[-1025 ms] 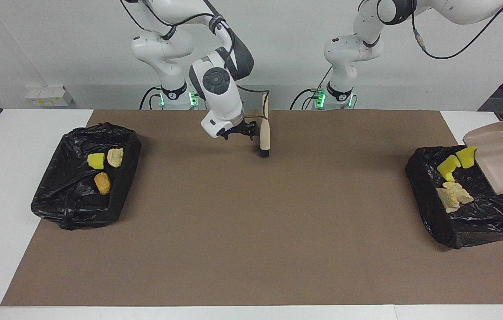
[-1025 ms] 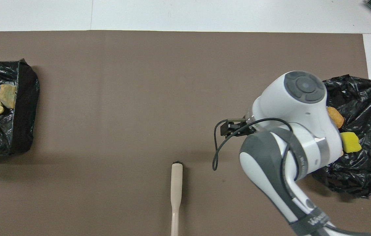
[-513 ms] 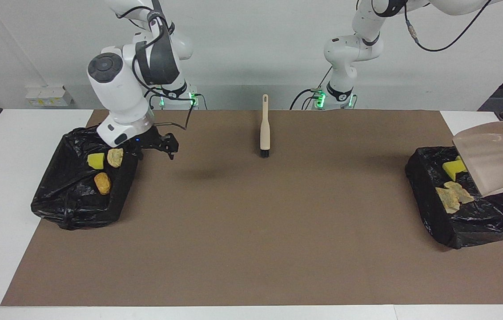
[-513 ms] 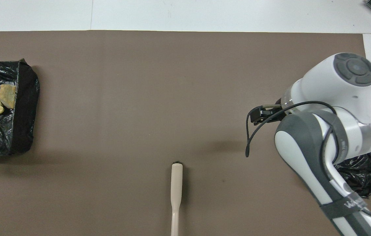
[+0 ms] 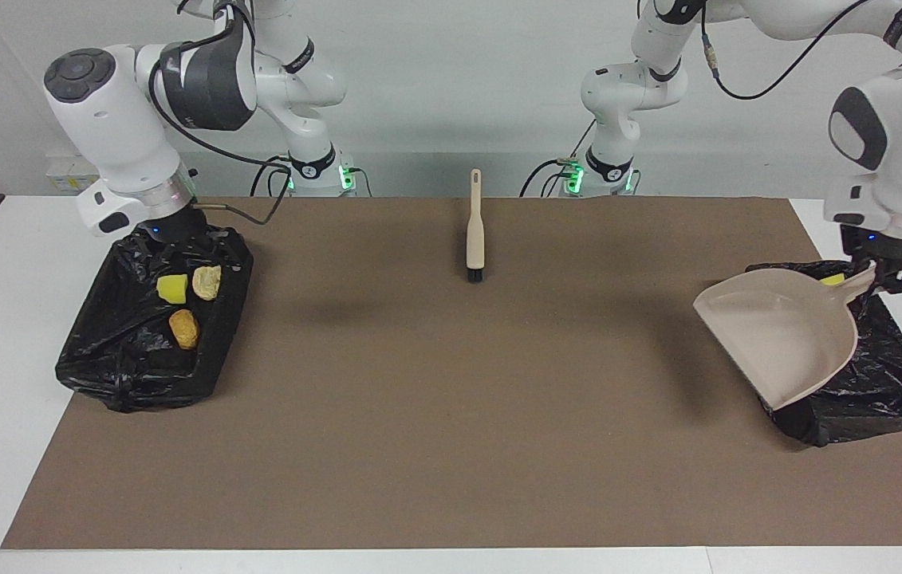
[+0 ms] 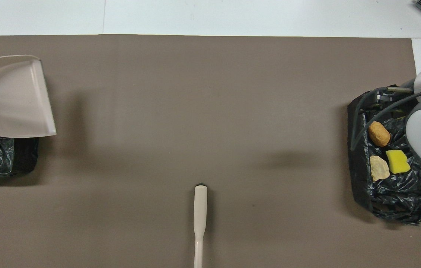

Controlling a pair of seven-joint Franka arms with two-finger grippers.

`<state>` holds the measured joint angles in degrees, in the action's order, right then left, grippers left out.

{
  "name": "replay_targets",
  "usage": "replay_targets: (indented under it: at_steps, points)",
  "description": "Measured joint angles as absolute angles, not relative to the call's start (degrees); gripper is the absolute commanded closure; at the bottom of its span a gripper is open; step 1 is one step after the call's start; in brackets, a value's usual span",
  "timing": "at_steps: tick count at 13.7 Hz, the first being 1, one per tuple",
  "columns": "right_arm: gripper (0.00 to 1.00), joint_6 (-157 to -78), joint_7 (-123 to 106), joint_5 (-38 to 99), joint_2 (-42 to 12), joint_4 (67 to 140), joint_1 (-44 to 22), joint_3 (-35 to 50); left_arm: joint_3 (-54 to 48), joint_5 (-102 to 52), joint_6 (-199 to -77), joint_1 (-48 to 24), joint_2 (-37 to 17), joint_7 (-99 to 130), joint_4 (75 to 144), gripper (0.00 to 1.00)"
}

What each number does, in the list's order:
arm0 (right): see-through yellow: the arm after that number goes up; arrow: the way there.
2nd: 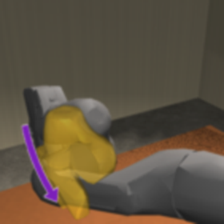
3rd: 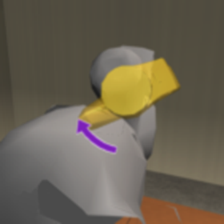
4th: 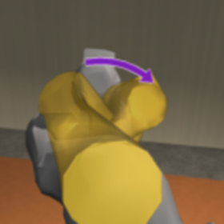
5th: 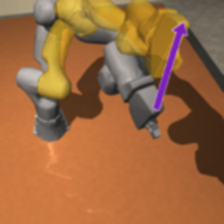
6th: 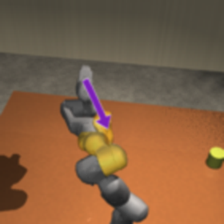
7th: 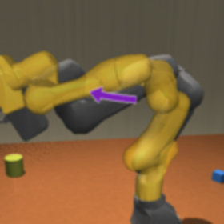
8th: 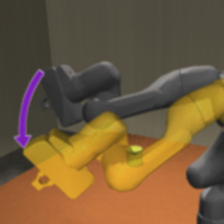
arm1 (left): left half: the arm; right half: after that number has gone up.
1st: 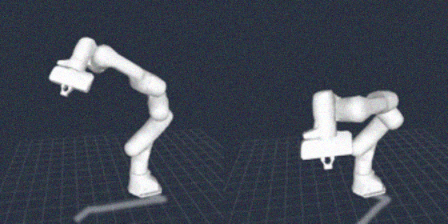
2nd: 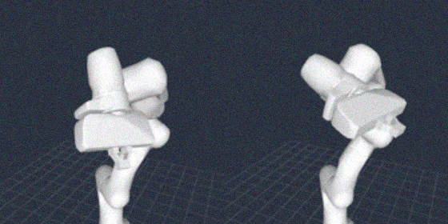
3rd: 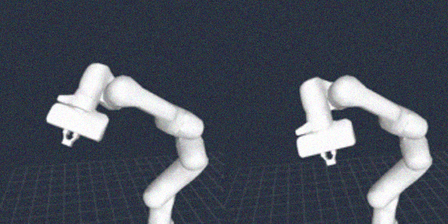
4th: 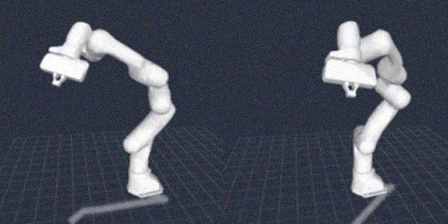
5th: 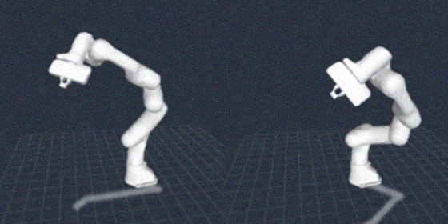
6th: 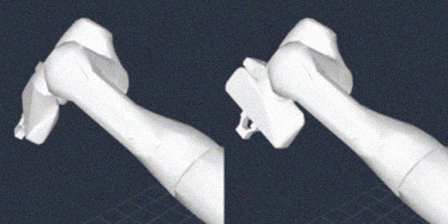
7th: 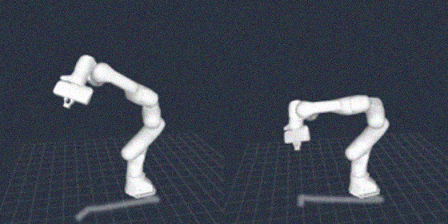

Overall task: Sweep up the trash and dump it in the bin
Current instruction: 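Place the empty dustpan on the table center with the left gripper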

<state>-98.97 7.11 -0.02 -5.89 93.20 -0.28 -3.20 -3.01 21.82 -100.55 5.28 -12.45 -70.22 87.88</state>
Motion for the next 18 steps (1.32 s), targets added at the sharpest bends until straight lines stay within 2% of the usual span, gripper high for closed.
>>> replay_targets:
  at_steps: [6, 9, 13, 18]
  points:
    - [0.00, -89.63, 7.11, 0.01, -2.44, 88.90, -0.92, -4.70, -18.33, 17.29, -101.22, 4.75, -13.20, -24.60, 95.43, 1.00]
    - [0.00, -88.72, 7.11, 0.24, -0.43, 88.15, -0.49, -4.68, -25.48, 15.07, -104.29, 4.56, -15.82, -2.71, 96.56, 1.00]
    - [0.00, -88.62, 5.02, 0.35, -0.39, 88.18, 1.81, -3.53, -33.75, 14.71, -111.54, 2.45, -21.07, 22.68, 96.78, 1.00]
    - [0.00, -88.58, 4.78, 0.43, -0.30, 88.66, 1.66, -2.67, -38.12, 14.05, -117.94, -0.85, -23.25, 37.46, 97.64, 1.00]
